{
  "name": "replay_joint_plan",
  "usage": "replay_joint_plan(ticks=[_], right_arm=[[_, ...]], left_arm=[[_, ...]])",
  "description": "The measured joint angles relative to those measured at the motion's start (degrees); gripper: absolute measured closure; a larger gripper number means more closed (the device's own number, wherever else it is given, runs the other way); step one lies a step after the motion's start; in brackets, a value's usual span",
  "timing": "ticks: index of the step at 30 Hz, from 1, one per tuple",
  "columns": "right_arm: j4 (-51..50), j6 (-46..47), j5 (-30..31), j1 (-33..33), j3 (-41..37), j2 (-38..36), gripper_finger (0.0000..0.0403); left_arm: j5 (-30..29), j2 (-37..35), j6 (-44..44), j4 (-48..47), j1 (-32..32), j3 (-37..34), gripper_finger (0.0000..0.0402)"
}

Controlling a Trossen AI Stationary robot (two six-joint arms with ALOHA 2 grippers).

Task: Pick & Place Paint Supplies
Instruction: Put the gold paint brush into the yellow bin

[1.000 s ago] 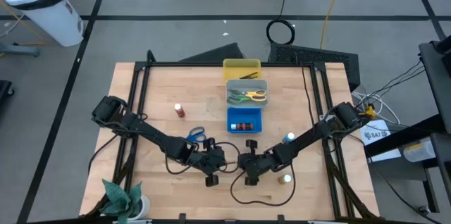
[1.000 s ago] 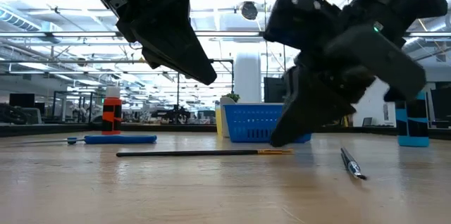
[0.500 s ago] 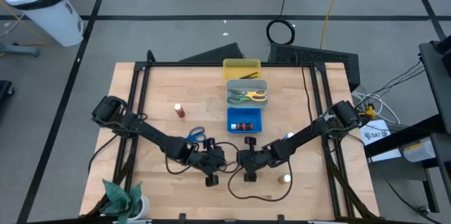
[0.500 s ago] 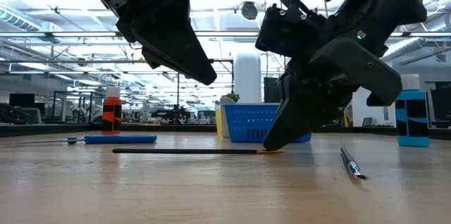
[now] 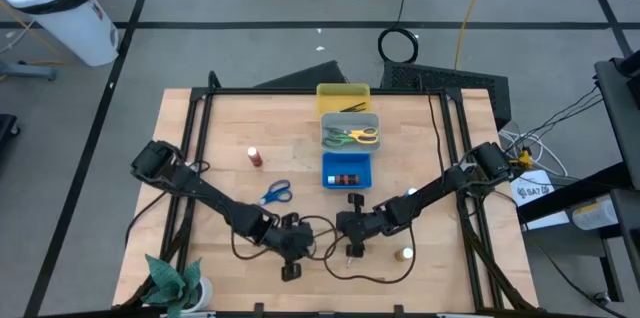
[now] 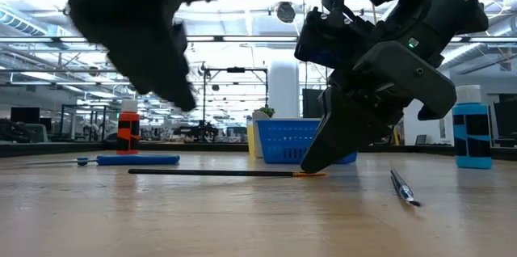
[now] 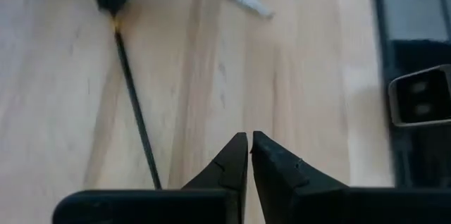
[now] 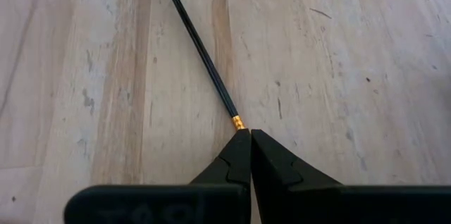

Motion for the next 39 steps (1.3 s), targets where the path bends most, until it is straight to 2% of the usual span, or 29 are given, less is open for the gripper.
replay_joint_plan(ticks=[4,8,15,25,29,32,36,39], right_arm=[[0.13,0.01,-0.02,0.02,-0.02,0.02,0.0403],[0.33,0.03,-0.02,0.02,-0.04,0.04,0.0403],[0.85,0.04,-0.08,0.02,-0.11,0.13,0.0403],[1.39,0.01,-0.24,0.02,-0.11,0.17,0.0403],[1.61,0.02,-0.22,0.02,-0.11,0.17,0.0403],[1.68,0.04,-0.24,0.02,-0.11,0.17,0.0403],[1.73,0.04,-0.22,0.02,-0.11,0.19,0.0403],[1.8,0.04,-0.2,0.02,-0.11,0.2,0.0403]], left_arm=[[-4.6,0.66,-3.69,-4.52,-1.16,0.0,0.0347],[-10.17,0.66,-7.62,-8.04,-1.47,0.0,0.0298],[-11.6,2.09,-8.4,-9.73,-1.52,-0.02,0.0227],[-11.24,6.52,-9.66,-8.32,-1.58,0.26,0.0213],[-10.57,6.63,-10.8,-10.84,-1.59,0.24,0.0232],[-10.16,6.67,-11.46,-12.29,-1.52,0.2,0.028],[-9.33,6.71,-11.74,-13.02,-1.36,0.12,0.0375],[-8.17,6.74,-11.84,-13.13,-1.16,0.09,0.0392]])
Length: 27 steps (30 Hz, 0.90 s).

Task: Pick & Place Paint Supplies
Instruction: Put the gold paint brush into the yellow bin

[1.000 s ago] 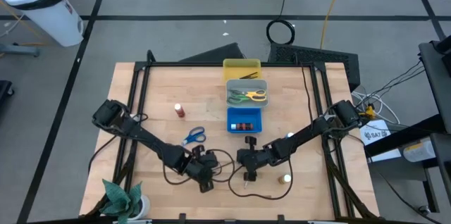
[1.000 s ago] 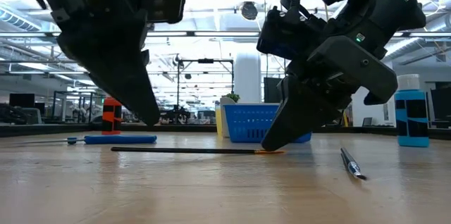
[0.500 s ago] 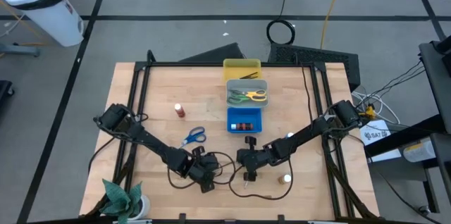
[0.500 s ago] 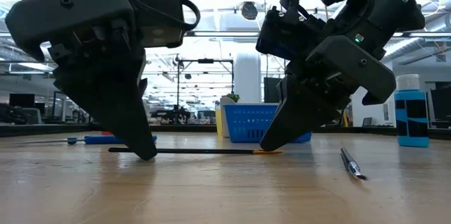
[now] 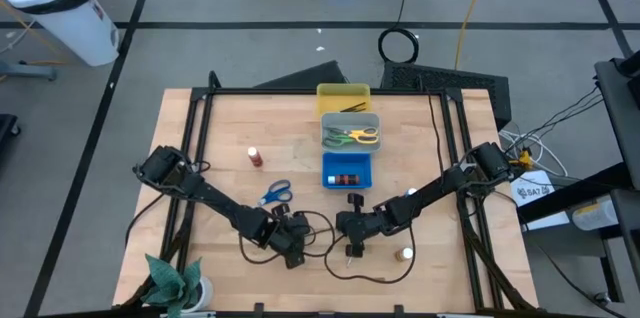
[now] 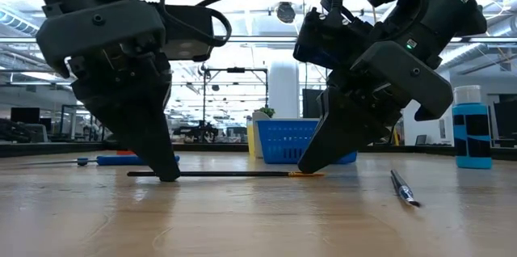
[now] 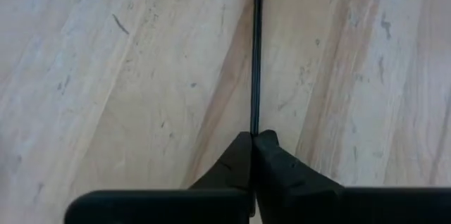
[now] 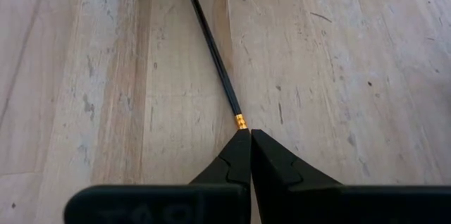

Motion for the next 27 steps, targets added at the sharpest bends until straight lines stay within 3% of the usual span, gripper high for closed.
replay_joint_plan(ticks=[6,12,17,22,27], right_arm=[[0.78,-0.15,-0.04,0.0,-0.04,-0.21,0.0403],[-0.27,-2.67,-0.1,0.79,-0.28,-6.67,0.0403],[-0.49,-6.43,0.93,2.54,-0.68,-14.71,0.0403],[0.04,-9.58,6.94,4.96,-3.33,-23.62,0.0403],[1.07,-11.4,12.1,5.95,-7.3,-30.96,0.0403]], left_arm=[[-0.24,-0.21,0.53,-0.37,-0.09,-0.02,0.0398],[-0.96,-2.32,2.09,-0.39,-0.18,-0.2,0.0399],[-4.3,-8.48,4.84,-2.46,-0.26,-0.37,0.04],[-10.71,-16.33,10.33,-4.33,2.59,-0.28,0.04],[-13.41,-23.92,21.83,-3.66,11.03,-0.17,0.0401]])
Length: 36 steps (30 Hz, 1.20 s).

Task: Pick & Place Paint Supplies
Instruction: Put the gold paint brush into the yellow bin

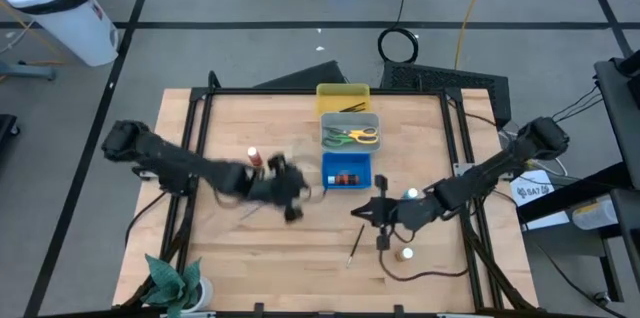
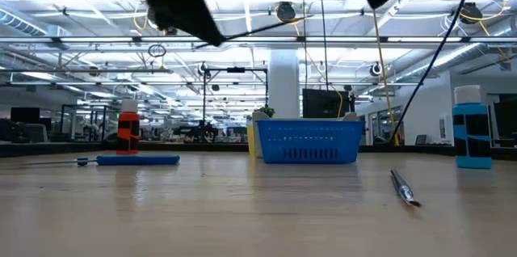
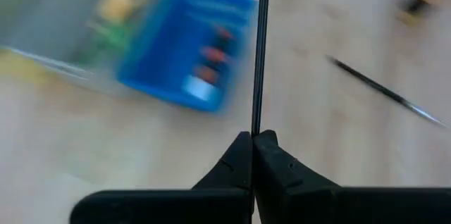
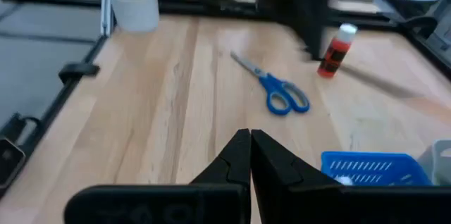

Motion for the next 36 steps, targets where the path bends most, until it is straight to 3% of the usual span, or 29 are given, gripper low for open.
replay_joint_plan(ticks=[3,9,17,22,29,36], right_arm=[[0.51,-0.2,1.11,-0.02,-2.69,-3.57,0.0403],[1.2,-0.71,1.8,-0.08,-7.71,-7.74,0.0403],[3.79,-4.47,1.62,-2.34,-10.84,-8.55,0.0403],[3.7,-4.48,1.6,-3.66,-11.04,-8.53,0.0403],[3.66,-4.93,1.56,-4.8,-11.04,-8.53,0.0403],[3.59,-5.12,1.56,-4.83,-11.01,-8.53,0.0403]], left_arm=[[0.62,-2.51,6.21,0.28,8.1,0.0,0.0401],[9.85,-3.26,20.19,4.34,26.29,0.0,0.0401],[26.88,2.83,26.54,25.48,44.56,0.02,0.0401],[34.63,10.94,26.46,34.16,48.82,0.83,0.0401],[34.24,20.53,26.27,29.01,50.72,9.13,0.0393],[32.32,22.41,25.21,23.61,50.49,12.08,0.0329]])
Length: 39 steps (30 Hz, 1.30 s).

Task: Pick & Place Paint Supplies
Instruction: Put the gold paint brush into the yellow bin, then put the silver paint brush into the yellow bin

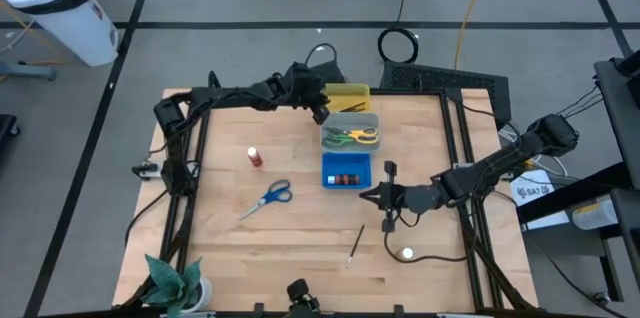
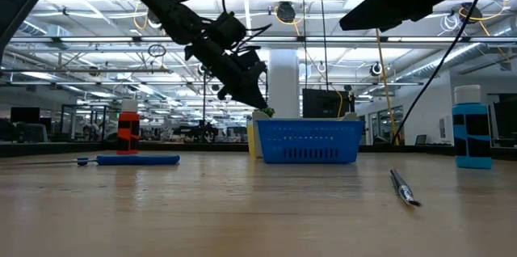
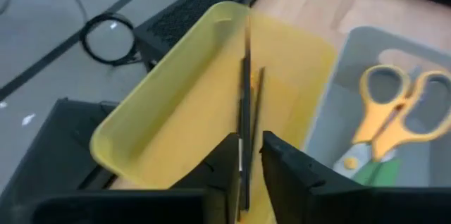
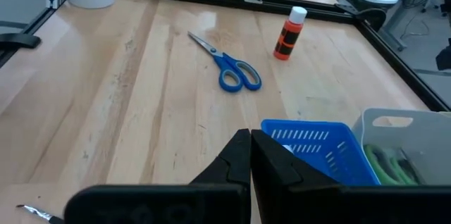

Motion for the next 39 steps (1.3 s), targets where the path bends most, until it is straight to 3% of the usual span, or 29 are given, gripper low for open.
replay_joint_plan(ticks=[6,10,14,18,21,25,29,35,39], right_arm=[[0.41,-0.19,-0.01,-0.02,0.0,0.0,0.0403],[0.41,-0.01,-0.76,0.17,0.0,0.0,0.0403],[0.71,3.64,-11.22,0.58,0.01,0.73,0.0403],[-0.38,7.34,-17.52,2.79,1.03,4.46,0.0403],[-2.16,5.87,-21.87,4.66,5.22,9.67,0.0403],[-8.12,4.26,-27.78,5.51,13.84,18.5,0.0403],[-16.56,1.77,-30.65,5.48,21.65,27.3,0.0403],[-21.56,0.0,-39.07,6.67,28.34,37.22,0.0403],[-21.29,0.29,-37.99,6.43,29.98,40.53,0.0403]], left_arm=[[-1.06,0.04,-1.88,-1.49,-0.23,0.07,0.0285],[2.73,-2.52,-3.49,-7.27,-0.72,0.01,0.0269],[10.49,-8.24,-6.01,-11.81,-2.17,-1.74,0.0264],[12.51,-16.52,-8.03,-4.68,-8.68,-9.03,0.0266],[9.38,-23.18,-8.79,4.51,-15.76,-16.26,0.027],[0.53,-29.45,-9.07,19.63,-25.99,-26.8,0.027],[-6.92,-33.06,-7.02,30.07,-33.05,-32.22,0.027],[-10.13,-34.52,-6.57,31.28,-37.69,-32.56,0.027],[-10.36,-34.18,-8.44,29.58,-38.95,-32.58,0.027]])
